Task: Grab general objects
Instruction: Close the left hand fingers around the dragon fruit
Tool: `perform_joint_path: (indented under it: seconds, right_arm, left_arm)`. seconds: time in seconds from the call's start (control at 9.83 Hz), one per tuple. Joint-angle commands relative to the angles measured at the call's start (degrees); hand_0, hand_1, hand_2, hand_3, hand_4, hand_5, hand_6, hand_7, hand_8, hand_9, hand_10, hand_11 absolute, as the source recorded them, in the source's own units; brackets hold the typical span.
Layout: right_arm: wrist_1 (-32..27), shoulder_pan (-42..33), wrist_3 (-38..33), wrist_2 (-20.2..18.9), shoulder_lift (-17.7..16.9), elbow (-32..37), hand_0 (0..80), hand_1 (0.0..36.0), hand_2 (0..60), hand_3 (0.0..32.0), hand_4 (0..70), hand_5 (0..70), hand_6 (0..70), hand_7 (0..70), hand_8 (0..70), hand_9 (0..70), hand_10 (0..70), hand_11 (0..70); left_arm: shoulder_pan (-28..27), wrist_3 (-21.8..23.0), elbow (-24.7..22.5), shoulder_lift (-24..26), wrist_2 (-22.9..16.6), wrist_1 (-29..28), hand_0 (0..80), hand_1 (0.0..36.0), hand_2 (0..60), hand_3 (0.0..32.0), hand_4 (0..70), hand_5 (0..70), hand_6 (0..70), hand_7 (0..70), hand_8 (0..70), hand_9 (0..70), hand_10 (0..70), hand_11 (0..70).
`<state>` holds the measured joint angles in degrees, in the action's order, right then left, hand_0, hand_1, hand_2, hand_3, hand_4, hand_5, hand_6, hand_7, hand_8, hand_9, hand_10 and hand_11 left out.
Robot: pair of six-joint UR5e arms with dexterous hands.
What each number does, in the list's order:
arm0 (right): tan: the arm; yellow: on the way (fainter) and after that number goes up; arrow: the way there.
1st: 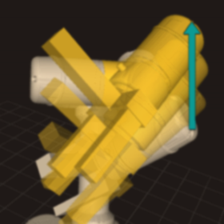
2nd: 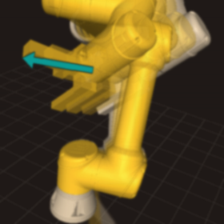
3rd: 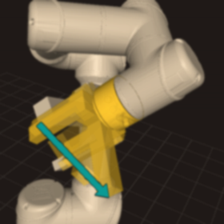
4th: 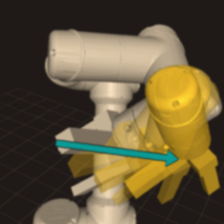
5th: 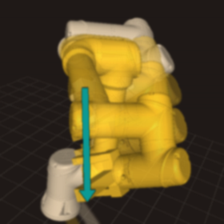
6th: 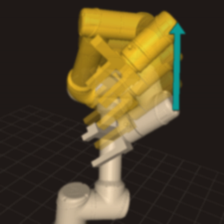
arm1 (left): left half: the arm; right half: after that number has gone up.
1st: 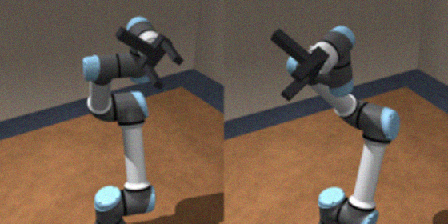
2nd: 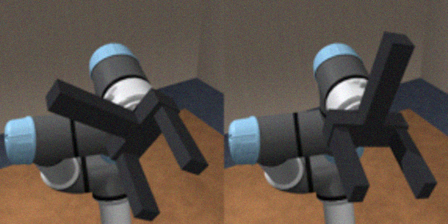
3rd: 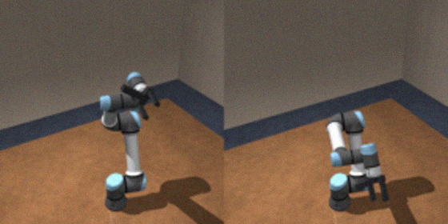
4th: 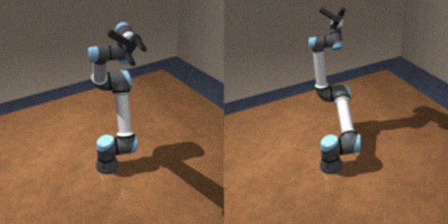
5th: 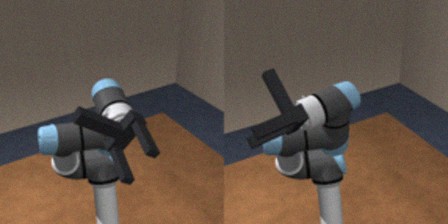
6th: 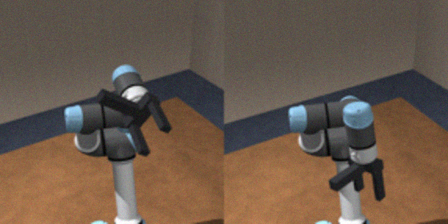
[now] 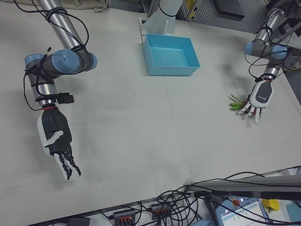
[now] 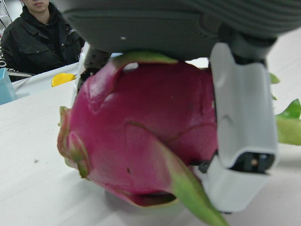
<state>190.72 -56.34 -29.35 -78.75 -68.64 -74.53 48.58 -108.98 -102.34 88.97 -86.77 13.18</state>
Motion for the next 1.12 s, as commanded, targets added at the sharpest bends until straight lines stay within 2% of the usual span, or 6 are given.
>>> perform_joint_path:
  seconds: [0.0,0.2,0.41,0.51,0.71,1.02]
  right_arm:
    - [0.0,0.0,0.0,0.0,0.0,0.0,0.0,0.0,0.0,0.0,0.0,0.0,0.0,0.0,0.0,0.0,0.0,0.0]
    - [0.0,0.0,0.0,0.0,0.0,0.0,0.0,0.0,0.0,0.0,0.0,0.0,0.0,0.0,0.0,0.0,0.0,0.0]
    - [0.0,0.0,0.0,0.0,0.0,0.0,0.0,0.0,0.0,0.0,0.0,0.0,0.0,0.0,0.0,0.0,0.0,0.0]
    - [0.0,0.0,0.0,0.0,0.0,0.0,0.0,0.0,0.0,0.0,0.0,0.0,0.0,0.0,0.0,0.0,0.0,0.0]
    - [0.0,0.0,0.0,0.0,0.0,0.0,0.0,0.0,0.0,0.0,0.0,0.0,0.0,0.0,0.0,0.0,0.0,0.0]
    - [0.0,0.0,0.0,0.0,0.0,0.0,0.0,0.0,0.0,0.0,0.0,0.0,0.0,0.0,0.0,0.0,0.0,0.0]
  left_arm:
    - [0.02,0.0,-0.66,-0.02,0.11,-0.17,80.0,36.0,60.0,32.0,0.0,42.3,70.0,70.0,70.0,70.0,70.0,70.0]
    - [0.11,0.0,-1.19,0.07,0.11,-0.35,79.7,34.6,60.0,28.2,42.2,51.1,70.0,70.0,70.0,70.0,70.0,70.0]
    - [0.37,0.35,-6.0,-0.11,-0.07,0.52,79.1,33.1,60.0,4.4,68.6,51.3,70.0,70.0,70.0,70.0,70.0,70.0]
    - [0.37,0.87,-8.98,-0.11,-0.33,2.45,78.6,32.3,60.0,0.0,70.0,51.8,70.0,70.0,70.0,70.0,70.0,70.0]
    - [0.2,6.37,-12.87,-0.11,-0.68,4.4,77.5,30.0,60.0,0.0,70.0,54.0,70.0,70.0,70.0,70.0,70.0,70.0]
    - [0.2,27.86,-11.05,0.24,-5.23,-2.87,55.5,20.7,60.0,0.0,70.0,51.1,70.0,70.0,70.0,70.0,70.0,70.0]
